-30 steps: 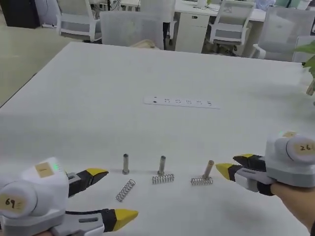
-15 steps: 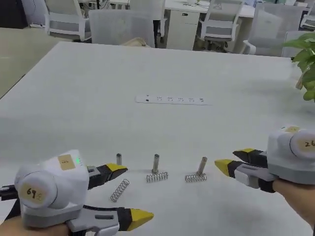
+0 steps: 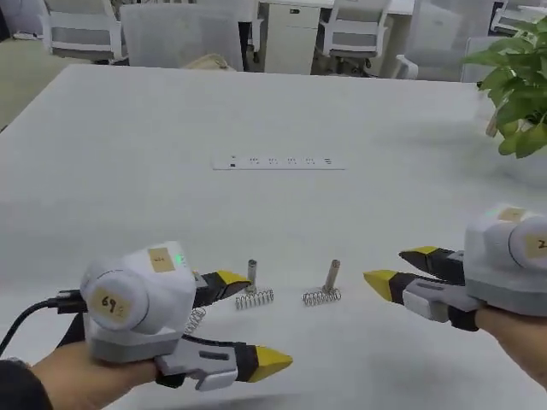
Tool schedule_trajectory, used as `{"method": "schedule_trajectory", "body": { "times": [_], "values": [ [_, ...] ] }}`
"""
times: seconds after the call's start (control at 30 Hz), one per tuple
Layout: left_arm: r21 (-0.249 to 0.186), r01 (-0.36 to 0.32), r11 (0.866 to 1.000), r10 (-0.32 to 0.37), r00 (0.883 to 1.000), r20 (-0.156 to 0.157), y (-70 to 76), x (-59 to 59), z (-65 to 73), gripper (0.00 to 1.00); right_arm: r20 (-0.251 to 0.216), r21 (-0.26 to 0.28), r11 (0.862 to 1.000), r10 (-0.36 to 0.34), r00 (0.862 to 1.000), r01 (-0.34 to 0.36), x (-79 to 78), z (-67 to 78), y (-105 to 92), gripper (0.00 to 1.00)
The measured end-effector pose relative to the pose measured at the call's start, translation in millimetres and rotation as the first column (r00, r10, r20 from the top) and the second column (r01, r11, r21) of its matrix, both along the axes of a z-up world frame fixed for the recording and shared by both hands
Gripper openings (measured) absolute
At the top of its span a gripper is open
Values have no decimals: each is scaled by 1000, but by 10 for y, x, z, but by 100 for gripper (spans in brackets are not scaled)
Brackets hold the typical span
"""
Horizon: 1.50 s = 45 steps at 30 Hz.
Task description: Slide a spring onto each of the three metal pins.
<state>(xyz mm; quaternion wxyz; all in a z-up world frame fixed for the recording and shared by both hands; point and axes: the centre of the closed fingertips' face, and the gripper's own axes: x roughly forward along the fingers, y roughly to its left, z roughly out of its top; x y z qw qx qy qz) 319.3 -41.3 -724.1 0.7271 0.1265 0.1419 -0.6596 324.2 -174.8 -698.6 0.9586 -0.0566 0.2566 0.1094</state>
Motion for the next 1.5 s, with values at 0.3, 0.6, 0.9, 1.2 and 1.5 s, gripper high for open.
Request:
{"method": "schedule_trajectory", "body": {
  "times": [0.3,0.6,0.9,1.2,1.5],
  "values": [
    [13,31,999,-31,1000,1,-285,21,-65,56,16,2,1000,-15,1000,15,-124,54,5,37],
    [31,8,999,-7,1000,-11,-516,93,-160,52,25,11,999,-35,999,34,-180,51,-33,37],
    [87,-17,996,16,1000,15,-637,156,-313,43,36,25,999,-44,998,43,-163,62,-64,37],
    [118,-52,992,48,998,35,-756,244,-376,36,41,35,998,-44,998,43,-152,62,-66,37],
    [167,-87,982,83,996,31,-859,317,-461,31,43,41,998,-45,998,43,-144,64,-76,37]
  ]
}}
